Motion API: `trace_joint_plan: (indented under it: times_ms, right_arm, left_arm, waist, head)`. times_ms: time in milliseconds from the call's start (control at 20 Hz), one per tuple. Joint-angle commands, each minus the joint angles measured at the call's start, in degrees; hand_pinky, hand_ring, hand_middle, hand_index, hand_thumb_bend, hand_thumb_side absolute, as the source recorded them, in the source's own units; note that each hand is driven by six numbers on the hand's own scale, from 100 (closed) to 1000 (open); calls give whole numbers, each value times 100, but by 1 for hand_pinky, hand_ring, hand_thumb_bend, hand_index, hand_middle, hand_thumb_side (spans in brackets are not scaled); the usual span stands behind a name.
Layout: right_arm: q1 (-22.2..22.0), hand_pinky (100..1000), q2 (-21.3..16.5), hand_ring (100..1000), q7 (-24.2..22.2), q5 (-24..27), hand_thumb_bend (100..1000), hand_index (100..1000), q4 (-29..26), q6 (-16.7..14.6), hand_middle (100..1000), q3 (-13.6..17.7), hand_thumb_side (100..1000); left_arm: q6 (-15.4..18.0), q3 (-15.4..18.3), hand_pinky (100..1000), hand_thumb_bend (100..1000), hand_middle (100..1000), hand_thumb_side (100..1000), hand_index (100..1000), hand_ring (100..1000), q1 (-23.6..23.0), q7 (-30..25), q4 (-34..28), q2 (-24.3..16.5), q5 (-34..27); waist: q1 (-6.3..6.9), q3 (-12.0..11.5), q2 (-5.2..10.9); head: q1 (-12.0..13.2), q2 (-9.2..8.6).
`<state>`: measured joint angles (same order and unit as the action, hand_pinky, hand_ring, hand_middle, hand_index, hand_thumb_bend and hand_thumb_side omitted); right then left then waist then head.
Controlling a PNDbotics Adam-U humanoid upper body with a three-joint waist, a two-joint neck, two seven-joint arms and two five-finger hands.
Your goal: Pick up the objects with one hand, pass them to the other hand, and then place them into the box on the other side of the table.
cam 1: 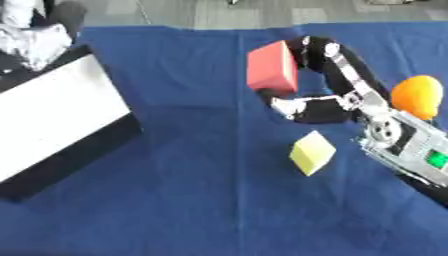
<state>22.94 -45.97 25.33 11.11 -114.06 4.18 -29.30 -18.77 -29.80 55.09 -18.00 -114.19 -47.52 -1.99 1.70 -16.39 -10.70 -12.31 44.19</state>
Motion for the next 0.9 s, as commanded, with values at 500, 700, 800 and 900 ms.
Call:
trace_joint_plan:
  times_ms: [500,700,800,900]
  right_arm:
    - [247,676,116,574,-94,-323,297,662,-54,-91,485,-113,100]
    - [277,678,168,574,-159,-440,296,662,-54,-107,485,-165,100]
    - [301,678,200,575,-200,-500,294,661,-54,-117,485,-209,100]
    - [329,678,228,575,-243,-556,292,661,-54,-131,485,-243,100]
  left_arm:
    - [-633,-606,797,100,759,277,861,758,551,-272,-40,687,704]
    - [-718,-654,800,100,764,274,866,762,609,-365,-40,869,840]
    - [-768,-675,803,100,768,281,867,765,637,-403,-40,958,944]
    - [-816,-721,807,100,771,321,867,769,656,-471,-40,1052,1035]
  waist:
    - [94,-78,121]
    - [89,-99,98]
    - [82,-105,88]
    - [78,-107,78]
  head:
    - [-11,-7]
    - [0,-7]
    - [5,-7]
    - [17,-7]
